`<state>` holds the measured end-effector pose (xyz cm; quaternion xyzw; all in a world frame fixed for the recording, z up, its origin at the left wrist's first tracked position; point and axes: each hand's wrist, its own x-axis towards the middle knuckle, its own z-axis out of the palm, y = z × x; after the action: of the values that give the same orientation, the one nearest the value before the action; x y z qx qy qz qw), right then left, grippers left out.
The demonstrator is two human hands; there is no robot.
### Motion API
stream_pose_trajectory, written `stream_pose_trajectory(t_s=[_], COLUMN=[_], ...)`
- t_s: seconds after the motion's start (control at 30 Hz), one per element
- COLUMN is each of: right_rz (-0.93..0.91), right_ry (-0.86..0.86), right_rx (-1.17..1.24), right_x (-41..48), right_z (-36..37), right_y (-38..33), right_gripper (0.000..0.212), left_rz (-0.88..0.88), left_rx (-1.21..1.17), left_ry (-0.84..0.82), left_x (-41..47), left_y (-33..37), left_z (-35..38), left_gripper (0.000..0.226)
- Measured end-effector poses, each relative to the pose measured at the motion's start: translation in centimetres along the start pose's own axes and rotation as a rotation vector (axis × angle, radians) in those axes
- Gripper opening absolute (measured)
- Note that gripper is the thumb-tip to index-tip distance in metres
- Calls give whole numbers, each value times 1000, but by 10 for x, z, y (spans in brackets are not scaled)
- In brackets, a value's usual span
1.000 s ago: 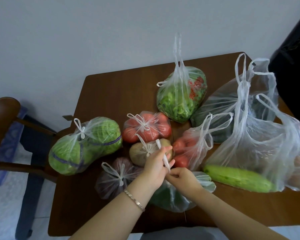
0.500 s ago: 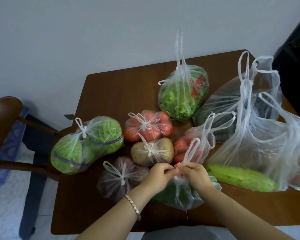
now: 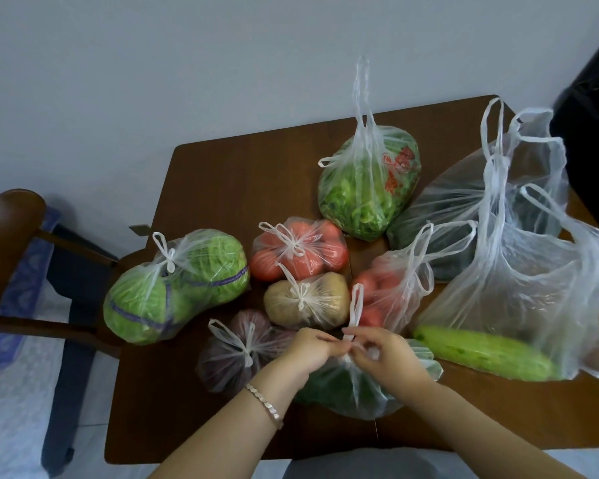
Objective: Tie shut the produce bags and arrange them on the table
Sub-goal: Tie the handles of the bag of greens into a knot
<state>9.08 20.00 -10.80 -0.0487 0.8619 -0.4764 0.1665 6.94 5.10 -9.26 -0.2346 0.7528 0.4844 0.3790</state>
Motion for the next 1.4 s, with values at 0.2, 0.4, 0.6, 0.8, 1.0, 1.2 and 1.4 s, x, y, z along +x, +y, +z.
stream_pose_trajectory(t_s=[0.2, 0.4, 0.6, 0.8, 1.0, 1.2, 1.4], right_rz=[-170, 14, 148, 262, 241, -330, -447], right_ry=[-253, -239, -96, 33, -193, 23, 142], right_rx=[-491, -383, -124, 342, 423, -207, -558], right_x=[7, 14, 11, 10, 5, 0, 0], right_z=[-11, -11, -12, -11, -21, -18, -16], right_y=[-3, -5, 0, -2, 5, 3, 2], right_gripper=[28, 23, 13, 21, 26, 13, 14], left_rz=[132, 300, 433, 570, 520, 385, 367], left_rx=[142, 249, 302, 333, 215, 62, 95], left_ry=[-41, -61, 13, 128, 110, 42, 109], left_x=[-1, -2, -3, -4, -5, -1, 1], left_y=[-10, -10, -6, -8, -13, -11, -12], left_z=[5, 3, 0, 7, 10, 9, 6], left_gripper=[19, 14, 10, 15, 14, 16, 16])
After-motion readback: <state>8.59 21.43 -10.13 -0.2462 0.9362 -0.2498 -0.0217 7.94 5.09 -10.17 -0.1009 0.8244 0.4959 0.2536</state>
